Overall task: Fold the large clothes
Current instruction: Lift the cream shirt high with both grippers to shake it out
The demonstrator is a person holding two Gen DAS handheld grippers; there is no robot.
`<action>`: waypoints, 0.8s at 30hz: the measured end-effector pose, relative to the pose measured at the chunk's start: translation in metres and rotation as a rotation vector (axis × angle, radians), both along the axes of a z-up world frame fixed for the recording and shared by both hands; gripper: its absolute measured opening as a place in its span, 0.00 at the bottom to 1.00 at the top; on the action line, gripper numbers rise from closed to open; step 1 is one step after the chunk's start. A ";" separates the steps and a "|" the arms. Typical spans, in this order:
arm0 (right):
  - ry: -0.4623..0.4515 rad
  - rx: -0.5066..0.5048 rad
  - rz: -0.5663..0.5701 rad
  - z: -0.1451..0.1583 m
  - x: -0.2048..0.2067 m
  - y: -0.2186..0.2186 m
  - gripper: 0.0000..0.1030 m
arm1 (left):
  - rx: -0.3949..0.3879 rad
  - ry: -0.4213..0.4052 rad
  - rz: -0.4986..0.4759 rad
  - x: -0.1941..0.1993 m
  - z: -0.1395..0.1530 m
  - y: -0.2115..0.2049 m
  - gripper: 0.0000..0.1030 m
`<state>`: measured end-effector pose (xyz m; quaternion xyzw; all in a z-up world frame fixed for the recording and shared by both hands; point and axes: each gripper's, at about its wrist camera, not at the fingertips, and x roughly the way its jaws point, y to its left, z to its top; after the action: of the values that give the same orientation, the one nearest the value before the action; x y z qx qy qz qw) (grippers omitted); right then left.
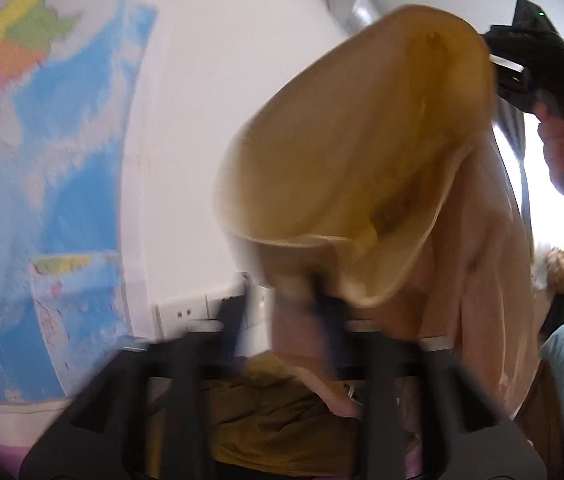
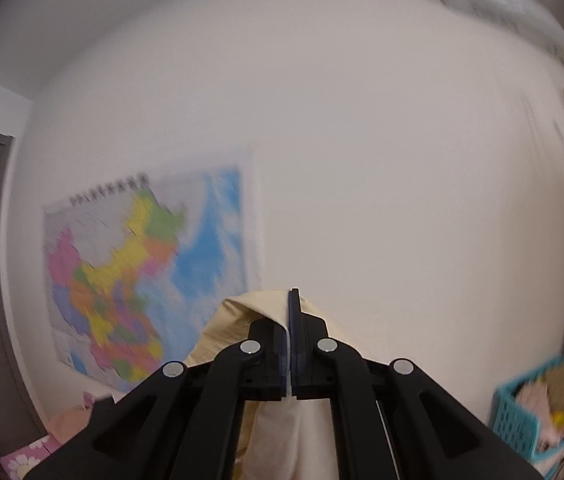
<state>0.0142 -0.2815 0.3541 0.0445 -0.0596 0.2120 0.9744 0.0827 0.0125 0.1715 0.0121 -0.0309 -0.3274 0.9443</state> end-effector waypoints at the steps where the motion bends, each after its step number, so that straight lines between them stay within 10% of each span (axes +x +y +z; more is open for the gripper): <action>1: -0.033 -0.010 0.017 0.013 -0.016 0.005 0.01 | -0.007 -0.018 -0.027 -0.011 -0.001 0.006 0.84; 9: -0.146 -0.021 0.142 0.047 -0.094 0.032 0.01 | 0.041 0.003 -0.149 -0.066 -0.043 -0.013 0.91; 11: -0.132 -0.023 0.175 0.046 -0.103 0.036 0.01 | 0.026 0.024 -0.169 -0.060 -0.044 -0.015 0.73; 13: -0.117 -0.016 0.203 0.041 -0.110 0.036 0.01 | 0.005 0.076 -0.217 -0.055 -0.040 -0.007 0.12; 14: -0.108 -0.009 0.215 0.038 -0.113 0.033 0.01 | -0.004 0.102 -0.229 -0.052 -0.038 -0.003 0.02; 24: -0.005 0.047 0.230 -0.003 -0.140 -0.006 0.01 | -0.122 0.017 0.003 -0.143 -0.005 0.106 0.02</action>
<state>-0.1255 -0.2876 0.3514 0.0734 -0.0616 0.3211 0.9422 -0.0606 0.1188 0.1665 -0.0483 -0.0425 -0.3237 0.9440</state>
